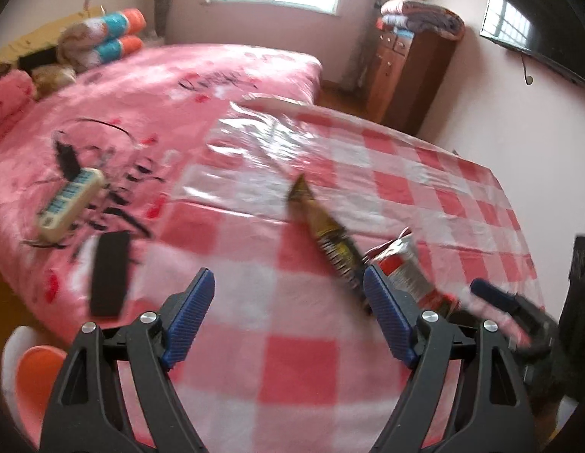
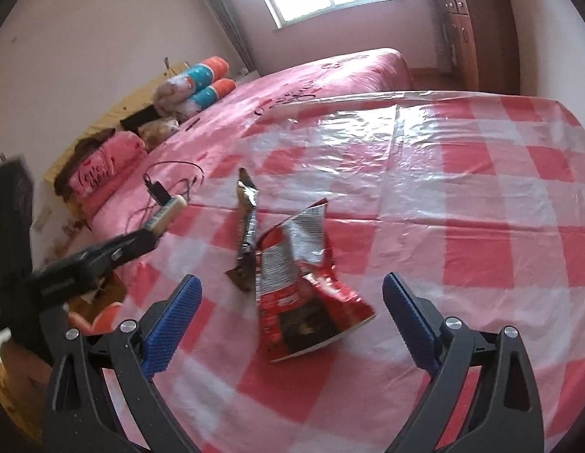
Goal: Collect trash
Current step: 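Move both tools back over the sheet toward the coffee stick and chip bag, then grasp the COFFEEMIX stick with the left tool while the right tool grasps the red chip bag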
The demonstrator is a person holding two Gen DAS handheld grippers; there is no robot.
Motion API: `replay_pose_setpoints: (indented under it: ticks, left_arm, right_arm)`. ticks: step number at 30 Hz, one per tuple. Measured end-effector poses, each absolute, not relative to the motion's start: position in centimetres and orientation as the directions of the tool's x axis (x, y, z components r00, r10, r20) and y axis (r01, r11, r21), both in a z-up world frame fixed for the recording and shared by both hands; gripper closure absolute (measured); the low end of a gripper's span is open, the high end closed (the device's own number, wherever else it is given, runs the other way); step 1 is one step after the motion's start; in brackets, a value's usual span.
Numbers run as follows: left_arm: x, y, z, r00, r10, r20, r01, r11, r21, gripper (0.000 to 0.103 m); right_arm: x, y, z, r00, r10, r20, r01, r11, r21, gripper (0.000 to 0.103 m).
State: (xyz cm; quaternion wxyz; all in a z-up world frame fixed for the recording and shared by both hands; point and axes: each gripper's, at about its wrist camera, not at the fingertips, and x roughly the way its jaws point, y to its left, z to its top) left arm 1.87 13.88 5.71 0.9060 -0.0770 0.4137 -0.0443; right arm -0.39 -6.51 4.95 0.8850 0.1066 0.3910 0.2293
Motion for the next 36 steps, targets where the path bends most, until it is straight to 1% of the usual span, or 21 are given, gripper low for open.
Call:
replay_pose_setpoints:
  ticks: [4,5,6,9,11,15,17,18,19,20,22,26,28,30,33,34,35,36]
  left_arm:
    - [5.5,12.8,4.4,0.606,-0.186,-0.773,0.008,0.974,-0.228,0.024]
    - [6.3,12.7,4.0,0.592,-0.192,-0.782,-0.001,0.971,-0.239,0.025]
    - [7.0,12.5,3.6,0.581,-0.188,-0.792,-0.013,0.971,-0.24,0.029]
    - [9.1,12.0,2.6,0.546,-0.161,-0.822,-0.041,0.975,-0.219,0.033]
    - [10.1,11.5,2.4,0.54,-0.155,-0.827,-0.041,0.977,-0.21,0.034]
    - [11.3,10.5,1.8,0.527,-0.103,-0.844,-0.034,0.989,-0.142,0.036]
    - [11.6,9.9,1.8,0.529,-0.066,-0.846,-0.027,0.995,-0.094,0.042]
    - [11.7,9.6,1.8,0.533,-0.044,-0.845,-0.023,0.997,-0.067,0.048]
    - [11.7,9.5,1.9,0.536,-0.037,-0.844,-0.018,0.998,-0.056,0.053]
    - [11.7,9.4,1.9,0.542,-0.032,-0.84,-0.01,0.999,-0.045,0.055]
    - [11.4,9.1,2.0,0.556,-0.04,-0.83,0.009,0.999,-0.042,0.066]
    - [11.3,8.6,2.0,0.569,-0.022,-0.822,0.014,1.0,-0.017,0.071]
    - [11.3,8.8,2.0,0.574,-0.023,-0.818,0.005,1.0,-0.025,0.075]
    - [11.2,9.2,2.0,0.575,-0.034,-0.817,0.0,0.999,-0.042,0.077]
    - [10.8,9.8,2.0,0.576,-0.028,-0.817,-0.006,0.999,-0.038,0.078]
    - [10.6,10.1,2.0,0.574,-0.026,-0.818,-0.011,0.999,-0.04,0.078]
    - [10.5,10.3,2.0,0.573,-0.025,-0.819,-0.018,0.999,-0.044,0.078]
    - [10.3,10.7,2.1,0.573,-0.024,-0.819,-0.026,0.999,-0.047,0.079]
  right_arm:
    - [-0.1,-5.5,4.7,0.578,0.481,-0.659,-0.357,0.876,0.325,0.008]
    - [0.0,-5.2,4.6,0.574,0.479,-0.663,-0.363,0.876,0.318,0.008]
    - [0.1,-4.9,4.5,0.57,0.476,-0.67,-0.371,0.877,0.307,0.008]
    - [0.5,-4.3,4.1,0.563,0.469,-0.68,-0.387,0.877,0.285,0.008]
    - [0.9,-4.2,3.8,0.555,0.469,-0.687,-0.387,0.877,0.285,0.008]
    - [1.6,-4.2,3.1,0.533,0.477,-0.699,-0.385,0.872,0.302,0.008]
    - [1.8,-4.3,2.9,0.525,0.482,-0.702,-0.385,0.87,0.31,0.008]
    - [1.9,-4.3,2.8,0.521,0.485,-0.702,-0.384,0.868,0.314,0.008]
    - [2.0,-4.3,2.8,0.52,0.488,-0.701,-0.384,0.867,0.319,0.008]
    - [2.3,-4.2,2.8,0.519,0.489,-0.701,-0.385,0.866,0.319,0.008]
    - [2.5,-4.1,2.7,0.511,0.492,-0.705,-0.388,0.864,0.321,0.008]
    - [2.6,-4.1,2.7,0.51,0.494,-0.704,-0.39,0.863,0.322,0.007]
    - [2.6,-4.1,2.7,0.511,0.493,-0.704,-0.393,0.863,0.318,0.008]
    - [2.8,-4.0,2.6,0.509,0.496,-0.703,-0.398,0.86,0.318,0.008]
    - [2.7,-3.9,2.6,0.51,0.493,-0.705,-0.401,0.861,0.312,0.008]
    - [2.6,-3.9,2.5,0.511,0.492,-0.705,-0.402,0.862,0.31,0.008]
    - [2.6,-3.9,2.5,0.515,0.487,-0.705,-0.4,0.865,0.305,0.012]
    - [2.5,-3.8,2.5,0.52,0.481,-0.706,-0.396,0.868,0.299,0.018]
